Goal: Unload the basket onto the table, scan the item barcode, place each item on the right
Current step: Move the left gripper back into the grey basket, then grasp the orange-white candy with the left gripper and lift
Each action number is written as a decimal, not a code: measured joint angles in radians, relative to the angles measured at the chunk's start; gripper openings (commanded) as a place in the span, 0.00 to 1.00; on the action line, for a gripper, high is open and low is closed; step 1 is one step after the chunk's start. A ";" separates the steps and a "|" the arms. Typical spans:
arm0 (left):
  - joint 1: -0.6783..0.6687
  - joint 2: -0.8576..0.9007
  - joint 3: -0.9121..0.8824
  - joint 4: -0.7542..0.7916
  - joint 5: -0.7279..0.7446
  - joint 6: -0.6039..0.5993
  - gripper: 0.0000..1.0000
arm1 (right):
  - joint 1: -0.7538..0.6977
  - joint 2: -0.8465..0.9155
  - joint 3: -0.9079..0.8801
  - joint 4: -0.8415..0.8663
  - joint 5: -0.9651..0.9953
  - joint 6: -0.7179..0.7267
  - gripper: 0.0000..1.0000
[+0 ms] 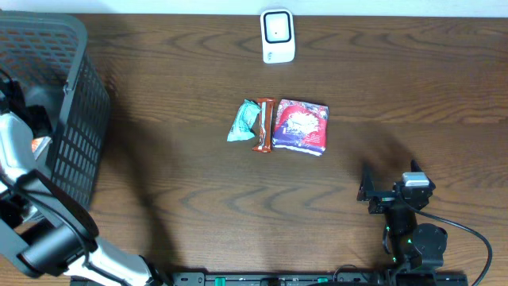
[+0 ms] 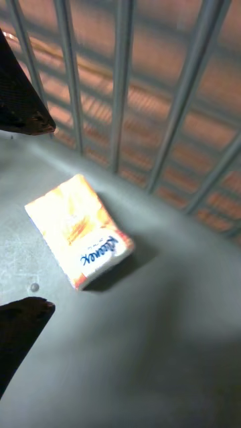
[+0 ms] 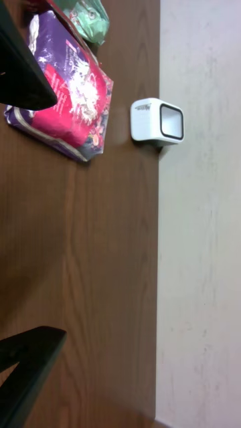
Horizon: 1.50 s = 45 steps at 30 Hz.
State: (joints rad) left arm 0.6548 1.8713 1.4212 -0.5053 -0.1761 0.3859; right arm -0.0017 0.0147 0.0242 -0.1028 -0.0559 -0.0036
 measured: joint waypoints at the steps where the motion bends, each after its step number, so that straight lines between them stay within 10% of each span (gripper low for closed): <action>1: 0.005 0.018 0.000 0.000 0.011 0.013 0.76 | 0.000 0.000 0.000 0.000 0.000 0.000 0.99; 12: 0.026 0.158 0.000 0.082 0.087 0.149 0.71 | 0.000 0.000 0.000 0.000 0.000 0.000 0.99; 21: 0.043 0.171 0.010 0.093 0.095 0.182 0.08 | 0.000 0.000 0.000 0.000 0.000 0.000 0.99; 27: 0.046 0.170 0.019 0.072 0.095 0.174 0.08 | 0.000 0.000 0.000 0.000 0.000 0.000 0.99; 45: 0.033 -0.325 -0.003 0.413 0.659 -0.547 0.07 | 0.000 0.000 0.000 0.000 0.000 0.000 0.99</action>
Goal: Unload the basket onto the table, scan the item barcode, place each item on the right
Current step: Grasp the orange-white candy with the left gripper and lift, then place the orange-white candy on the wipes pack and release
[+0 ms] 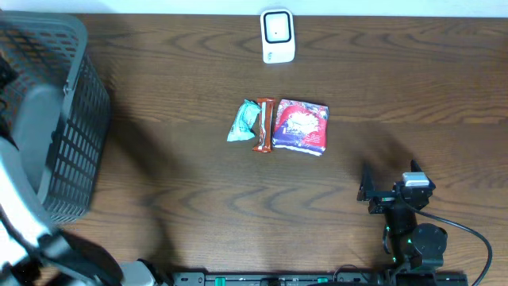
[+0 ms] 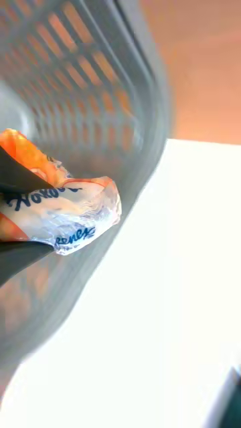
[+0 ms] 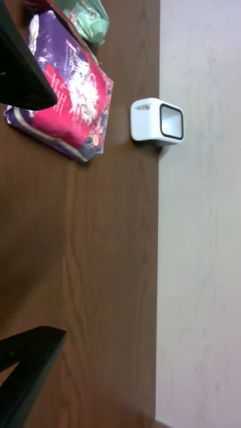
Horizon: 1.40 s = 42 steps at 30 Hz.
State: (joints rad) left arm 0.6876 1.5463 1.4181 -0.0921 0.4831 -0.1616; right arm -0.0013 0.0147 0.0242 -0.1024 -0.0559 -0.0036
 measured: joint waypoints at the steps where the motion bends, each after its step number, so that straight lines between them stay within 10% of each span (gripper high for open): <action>1: -0.008 -0.027 0.000 -0.003 0.016 -0.027 0.07 | 0.000 0.000 0.000 0.000 0.000 0.000 0.99; 21: -0.647 -0.161 0.000 -0.182 0.025 -0.088 0.07 | 0.000 0.000 0.000 0.000 0.000 0.000 0.99; 42: -1.096 0.262 0.000 -0.369 -0.289 -0.364 0.08 | 0.000 0.000 0.000 0.001 0.000 0.000 0.99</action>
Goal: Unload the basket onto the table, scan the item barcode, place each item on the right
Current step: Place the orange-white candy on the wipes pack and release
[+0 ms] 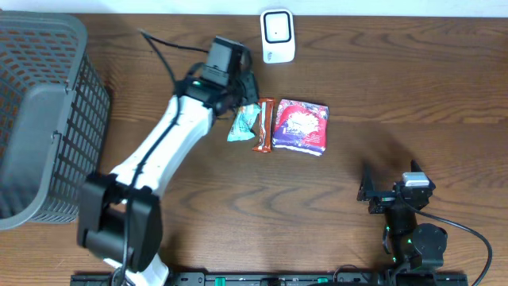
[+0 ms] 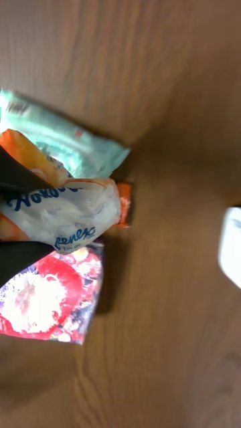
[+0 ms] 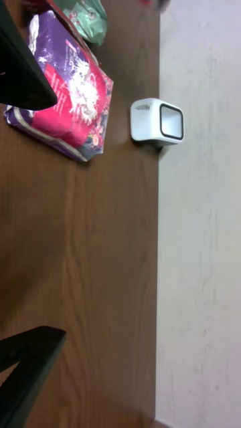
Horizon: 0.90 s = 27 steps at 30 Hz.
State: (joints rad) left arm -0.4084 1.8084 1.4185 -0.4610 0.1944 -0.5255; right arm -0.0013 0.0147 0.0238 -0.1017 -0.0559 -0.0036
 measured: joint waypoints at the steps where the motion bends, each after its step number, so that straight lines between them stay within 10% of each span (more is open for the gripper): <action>1: -0.008 0.013 0.000 0.000 0.000 -0.011 0.08 | 0.000 0.000 0.000 0.000 0.000 0.000 0.99; 6: -0.037 0.049 0.000 0.000 -0.010 -0.047 0.51 | 0.000 0.000 0.000 0.000 0.000 0.000 0.99; 10: -0.047 0.050 0.000 0.000 -0.011 -0.055 0.66 | 0.000 0.000 0.000 0.000 0.000 0.000 0.99; 27: 0.008 -0.095 0.000 -0.041 -0.014 0.037 0.88 | 0.000 0.000 0.000 0.000 0.000 0.000 0.99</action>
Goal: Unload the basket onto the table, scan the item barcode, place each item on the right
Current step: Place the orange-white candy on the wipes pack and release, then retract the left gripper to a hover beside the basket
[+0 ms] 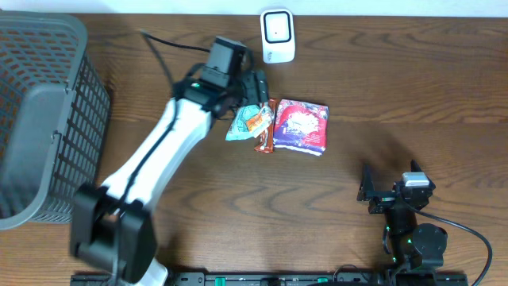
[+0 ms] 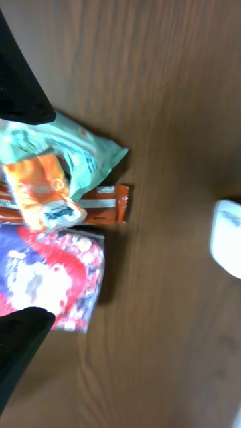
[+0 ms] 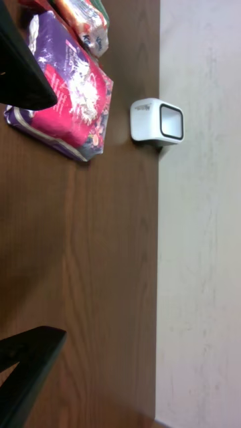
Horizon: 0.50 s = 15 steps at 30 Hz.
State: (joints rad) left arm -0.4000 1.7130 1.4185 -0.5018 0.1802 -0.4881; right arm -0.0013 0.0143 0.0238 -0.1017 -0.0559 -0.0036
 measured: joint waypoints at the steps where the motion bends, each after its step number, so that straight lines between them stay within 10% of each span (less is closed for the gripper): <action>1: 0.008 -0.032 0.000 -0.026 0.000 0.008 0.89 | 0.000 0.000 0.000 0.000 0.000 0.000 0.99; 15: 0.195 -0.275 0.001 -0.437 -0.001 0.041 0.92 | 0.000 0.000 0.000 0.000 0.000 0.000 0.99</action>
State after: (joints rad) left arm -0.2054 1.4384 1.4193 -0.9386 0.1791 -0.4469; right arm -0.0013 0.0147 0.0238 -0.1017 -0.0559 -0.0036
